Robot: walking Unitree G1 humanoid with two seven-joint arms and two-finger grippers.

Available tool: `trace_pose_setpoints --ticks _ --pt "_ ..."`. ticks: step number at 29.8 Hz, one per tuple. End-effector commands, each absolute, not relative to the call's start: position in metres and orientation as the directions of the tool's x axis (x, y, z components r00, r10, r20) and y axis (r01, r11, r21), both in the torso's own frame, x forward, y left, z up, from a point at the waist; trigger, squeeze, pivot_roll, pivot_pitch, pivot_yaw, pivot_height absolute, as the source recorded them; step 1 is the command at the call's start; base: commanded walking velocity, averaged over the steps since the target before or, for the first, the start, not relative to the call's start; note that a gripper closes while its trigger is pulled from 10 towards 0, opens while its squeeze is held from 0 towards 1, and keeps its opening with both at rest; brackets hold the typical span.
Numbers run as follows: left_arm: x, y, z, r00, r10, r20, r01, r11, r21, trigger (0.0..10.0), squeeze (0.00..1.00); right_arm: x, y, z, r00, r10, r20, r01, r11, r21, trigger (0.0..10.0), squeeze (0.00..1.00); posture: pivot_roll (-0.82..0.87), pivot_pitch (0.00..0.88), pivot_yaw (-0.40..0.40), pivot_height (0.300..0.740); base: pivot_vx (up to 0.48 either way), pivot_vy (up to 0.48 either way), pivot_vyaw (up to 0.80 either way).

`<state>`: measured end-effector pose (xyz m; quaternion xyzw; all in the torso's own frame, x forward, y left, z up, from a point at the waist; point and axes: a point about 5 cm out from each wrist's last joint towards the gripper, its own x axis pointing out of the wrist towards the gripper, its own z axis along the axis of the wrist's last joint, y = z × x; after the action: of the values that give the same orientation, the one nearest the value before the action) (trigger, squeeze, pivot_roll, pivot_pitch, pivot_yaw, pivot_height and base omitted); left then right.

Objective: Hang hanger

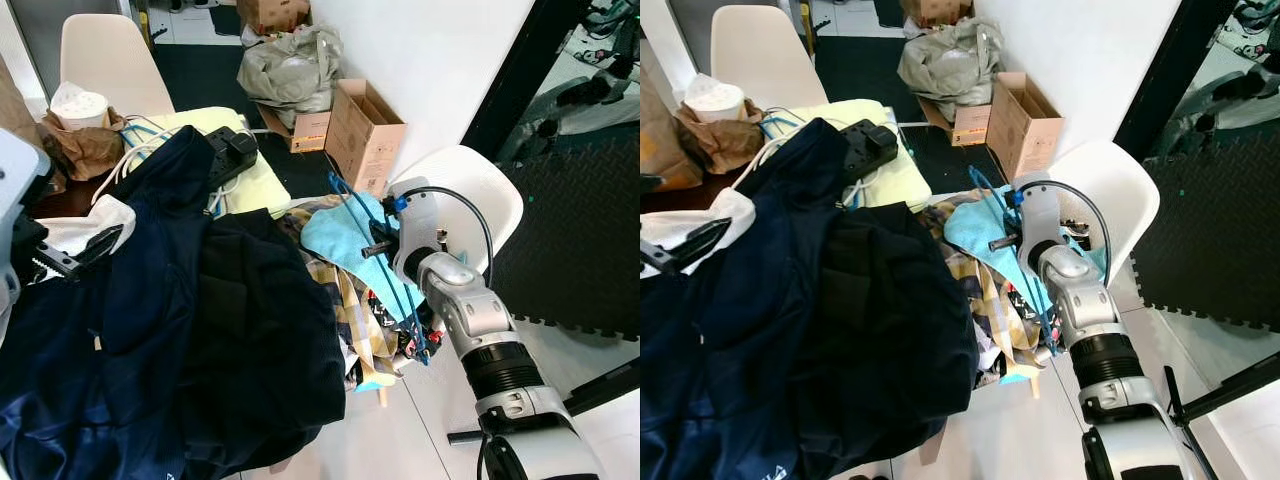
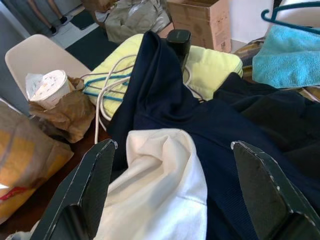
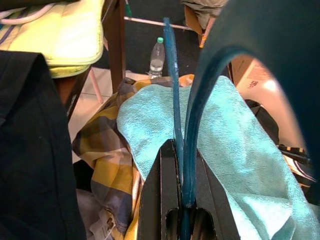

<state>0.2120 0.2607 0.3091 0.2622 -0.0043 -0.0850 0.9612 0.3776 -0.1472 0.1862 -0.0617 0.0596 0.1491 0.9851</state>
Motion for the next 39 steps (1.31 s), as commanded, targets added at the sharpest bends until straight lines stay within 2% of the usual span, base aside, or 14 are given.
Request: trace_pose_setpoints --ticks 1,6,7,8,9,11,12,14,19,26,28,31,39 --pt "0.211 0.265 0.313 0.989 -0.150 0.003 0.129 0.864 0.487 10.0 0.00 0.378 -0.150 0.191 0.955 0.278 -0.102 -0.287 0.955 -0.077 10.0 0.00 0.08 0.157 -0.109 0.740 0.000 0.000 0.00" --pt "0.212 0.274 0.321 0.992 -0.094 0.085 0.046 0.894 0.446 10.0 0.00 0.378 -0.150 0.194 0.956 0.281 -0.080 -0.286 0.957 -0.055 10.0 0.00 0.08 0.158 -0.108 0.740 0.000 0.000 0.00" --pt "0.213 0.283 0.328 0.988 -0.010 0.157 -0.055 0.912 0.407 10.0 0.00 0.378 -0.148 0.199 0.954 0.295 -0.050 -0.297 0.954 -0.037 10.0 0.00 0.08 0.160 -0.106 0.740 0.000 0.000 0.00" --pt "0.213 0.283 0.328 0.988 -0.010 0.157 -0.055 0.912 0.407 10.0 0.00 0.378 -0.148 0.199 0.954 0.295 -0.050 -0.297 0.954 -0.037 10.0 0.00 0.08 0.160 -0.106 0.740 0.000 0.000 0.00" --pt "0.214 0.288 0.331 0.977 0.058 0.205 -0.134 0.917 0.376 10.0 0.00 0.378 -0.145 0.202 0.952 0.306 -0.027 -0.307 0.951 -0.023 10.0 0.00 0.09 0.162 -0.105 0.740 0.000 0.000 0.00" --pt "0.214 0.288 0.331 0.977 0.058 0.205 -0.134 0.917 0.376 10.0 0.00 0.378 -0.145 0.202 0.952 0.306 -0.027 -0.307 0.951 -0.023 10.0 0.00 0.09 0.162 -0.105 0.740 0.000 0.000 0.00" --pt "0.214 0.290 0.330 0.964 0.111 0.242 -0.191 0.923 0.334 10.0 0.00 0.379 -0.143 0.206 0.949 0.315 -0.003 -0.315 0.949 -0.012 10.0 0.00 0.09 0.162 -0.106 0.740 0.000 0.000 0.00" --pt "0.216 0.287 0.322 0.956 0.149 0.254 -0.221 0.933 0.284 10.0 0.00 0.379 -0.142 0.208 0.948 0.318 0.011 -0.318 0.948 -0.004 10.0 0.00 0.09 0.164 -0.108 0.740 0.000 0.000 0.00" --pt "0.223 0.271 0.300 0.954 0.175 0.243 -0.222 0.959 0.178 10.0 0.00 0.381 -0.141 0.211 0.948 0.317 0.022 -0.317 0.949 0.002 10.0 0.00 0.09 0.165 -0.108 0.740 -0.049 0.000 0.00" --pt "0.228 0.263 0.293 0.959 0.160 0.236 -0.197 0.970 0.144 10.0 0.00 0.381 -0.141 0.213 0.948 0.318 0.029 -0.319 0.948 0.008 10.0 0.00 0.09 0.160 -0.106 0.740 -0.264 0.000 0.00" --pt "0.235 0.254 0.287 0.965 0.138 0.224 -0.170 0.977 0.129 10.0 0.00 0.380 -0.138 0.213 0.945 0.326 0.037 -0.327 0.945 0.014 10.0 0.00 0.09 0.159 -0.103 0.740 0.266 0.000 0.00" --pt "0.235 0.254 0.287 0.965 0.138 0.224 -0.170 0.977 0.129 10.0 0.00 0.380 -0.138 0.213 0.945 0.326 0.037 -0.327 0.945 0.014 10.0 0.00 0.09 0.159 -0.103 0.740 0.266 0.000 0.00" --pt "0.243 0.238 0.285 0.963 0.116 0.243 -0.145 0.984 0.106 10.0 0.00 0.379 -0.137 0.213 0.939 0.341 0.046 -0.342 0.940 0.009 10.0 0.00 0.08 0.154 -0.098 0.740 -0.173 0.000 0.00"
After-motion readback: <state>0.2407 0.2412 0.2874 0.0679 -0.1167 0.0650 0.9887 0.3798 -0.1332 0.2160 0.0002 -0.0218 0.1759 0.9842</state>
